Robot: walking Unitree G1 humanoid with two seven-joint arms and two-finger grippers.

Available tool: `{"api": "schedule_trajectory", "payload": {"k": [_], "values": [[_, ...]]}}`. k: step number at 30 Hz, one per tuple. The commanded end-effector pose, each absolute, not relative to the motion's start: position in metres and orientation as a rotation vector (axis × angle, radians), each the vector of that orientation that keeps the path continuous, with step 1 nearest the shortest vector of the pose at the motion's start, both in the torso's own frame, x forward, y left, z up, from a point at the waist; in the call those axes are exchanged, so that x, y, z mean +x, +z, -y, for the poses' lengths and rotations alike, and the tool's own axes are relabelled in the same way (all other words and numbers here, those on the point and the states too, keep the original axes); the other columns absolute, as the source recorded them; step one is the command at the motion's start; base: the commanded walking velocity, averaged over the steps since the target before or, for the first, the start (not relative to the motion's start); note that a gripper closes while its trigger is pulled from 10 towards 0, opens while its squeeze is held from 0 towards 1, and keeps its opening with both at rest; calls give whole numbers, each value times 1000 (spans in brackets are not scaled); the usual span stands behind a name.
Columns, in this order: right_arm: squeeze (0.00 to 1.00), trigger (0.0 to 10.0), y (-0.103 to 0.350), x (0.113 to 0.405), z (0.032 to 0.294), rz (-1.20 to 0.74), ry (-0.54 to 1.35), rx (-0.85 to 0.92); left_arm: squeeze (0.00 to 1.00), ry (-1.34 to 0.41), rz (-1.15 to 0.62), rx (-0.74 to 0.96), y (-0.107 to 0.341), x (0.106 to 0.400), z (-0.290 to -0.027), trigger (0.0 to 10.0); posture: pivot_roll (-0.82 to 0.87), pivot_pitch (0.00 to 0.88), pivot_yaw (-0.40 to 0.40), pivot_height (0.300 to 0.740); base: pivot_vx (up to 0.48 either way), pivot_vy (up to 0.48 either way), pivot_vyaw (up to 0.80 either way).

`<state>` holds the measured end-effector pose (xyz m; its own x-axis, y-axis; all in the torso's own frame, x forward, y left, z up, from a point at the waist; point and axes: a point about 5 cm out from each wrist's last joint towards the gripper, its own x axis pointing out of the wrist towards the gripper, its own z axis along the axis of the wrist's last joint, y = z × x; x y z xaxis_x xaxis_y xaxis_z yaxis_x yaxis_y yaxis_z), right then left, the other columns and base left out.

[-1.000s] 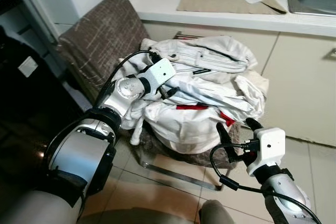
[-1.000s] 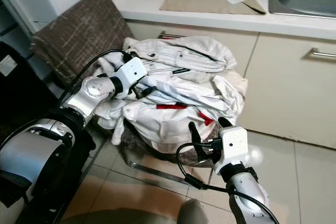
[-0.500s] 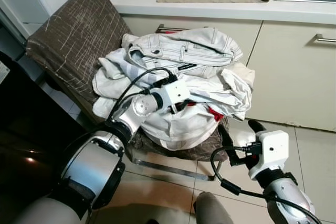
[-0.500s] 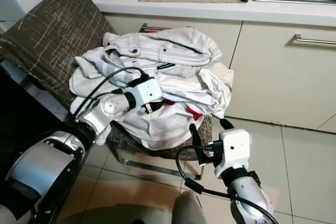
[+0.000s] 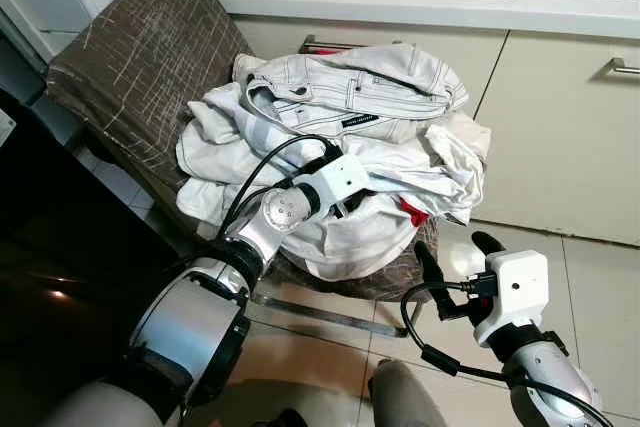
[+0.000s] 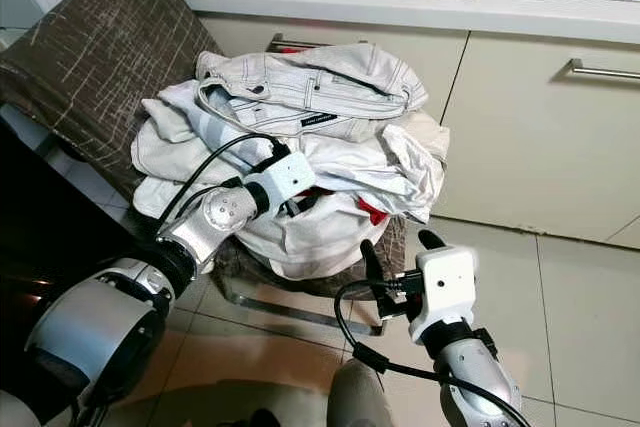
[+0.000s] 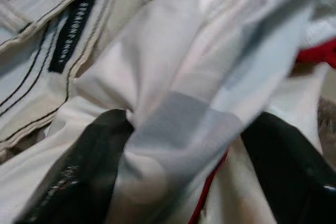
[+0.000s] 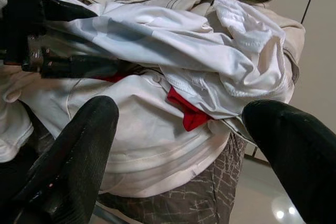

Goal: Clothes washing

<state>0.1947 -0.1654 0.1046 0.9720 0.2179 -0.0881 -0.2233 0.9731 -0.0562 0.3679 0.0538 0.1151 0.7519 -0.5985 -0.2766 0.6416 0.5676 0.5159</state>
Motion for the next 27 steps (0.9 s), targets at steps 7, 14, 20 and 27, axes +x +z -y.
{"api": "schedule_trajectory", "payload": {"k": [7,14,20,27], "values": [[0,10000,107,195,161,-81,232,-58,0,-674,-103,566,104,363,-49,0,-524,187,153,740,0,0,0],[0,10000,105,196,162,-86,230,-59,0,-684,-104,555,101,360,-48,0,-520,177,150,740,0,0,0],[0,10000,103,200,162,-89,230,-52,0,-654,-160,359,103,363,-50,0,-509,144,151,740,0,0,0],[0,10000,101,206,164,-93,221,-47,0,-640,-185,136,111,368,-53,0,-497,121,150,740,0,0,0]]}}
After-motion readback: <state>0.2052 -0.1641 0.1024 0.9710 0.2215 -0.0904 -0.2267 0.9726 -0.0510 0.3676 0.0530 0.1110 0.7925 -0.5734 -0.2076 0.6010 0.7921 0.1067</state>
